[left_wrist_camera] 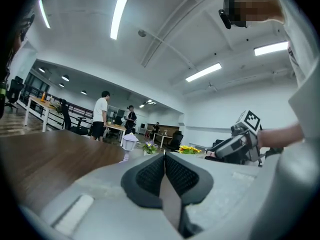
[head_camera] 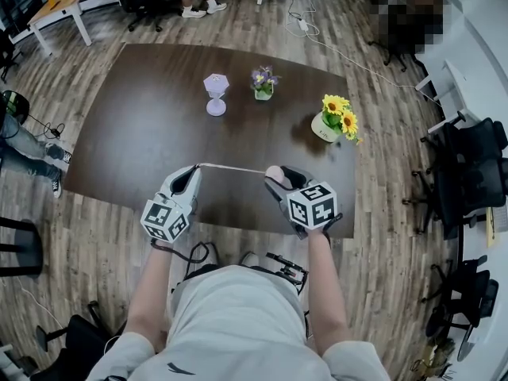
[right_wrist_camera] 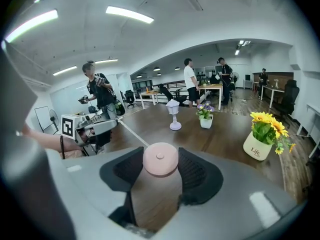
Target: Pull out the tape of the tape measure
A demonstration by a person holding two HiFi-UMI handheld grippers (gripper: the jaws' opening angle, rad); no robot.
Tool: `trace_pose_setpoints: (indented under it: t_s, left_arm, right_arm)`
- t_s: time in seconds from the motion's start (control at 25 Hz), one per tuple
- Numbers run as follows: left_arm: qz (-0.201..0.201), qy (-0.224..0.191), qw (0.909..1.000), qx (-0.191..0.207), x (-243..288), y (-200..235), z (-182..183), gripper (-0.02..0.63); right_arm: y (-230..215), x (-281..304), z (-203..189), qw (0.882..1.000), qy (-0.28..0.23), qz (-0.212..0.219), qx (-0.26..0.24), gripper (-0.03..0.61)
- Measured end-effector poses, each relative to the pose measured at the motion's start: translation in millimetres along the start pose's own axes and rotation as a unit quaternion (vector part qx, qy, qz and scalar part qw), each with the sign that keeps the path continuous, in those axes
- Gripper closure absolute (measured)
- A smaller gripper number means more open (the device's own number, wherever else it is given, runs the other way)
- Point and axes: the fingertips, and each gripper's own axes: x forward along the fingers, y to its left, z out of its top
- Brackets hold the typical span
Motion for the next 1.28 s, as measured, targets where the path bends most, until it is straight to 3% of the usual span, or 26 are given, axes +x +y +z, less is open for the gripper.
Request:
trace_pose_setpoints:
  t_s: [0.2,0.4,0.6,1.28]
  left_arm:
    - [0.026,-0.007,0.9993,-0.026,-7.8,18.2,-1.1,0.601]
    - [0.029,-0.002,0.9994,-0.019,-8.5,18.6,-4.9,0.601]
    - [0.062,-0.003,0.9970,-0.047,-14.2,35.2,-12.6,0.601]
    - [0.077,0.030,0.9959,-0.039,-13.2,46.2,-37.1,0.601]
  right_arm:
    - [-20.7,-10.0,-1.8,1.000,-0.005,-0.024,0.012,0.356]
    - [-28.5,-12.4,-8.2,0.999,-0.001,-0.031,0.014,0.356]
    - [-38.6,-13.0,-14.7,0.999,0.008,-0.048,0.015,0.357]
    - [-50.6,1.0,-43.2,0.998,0.033,-0.047,0.040,0.357]
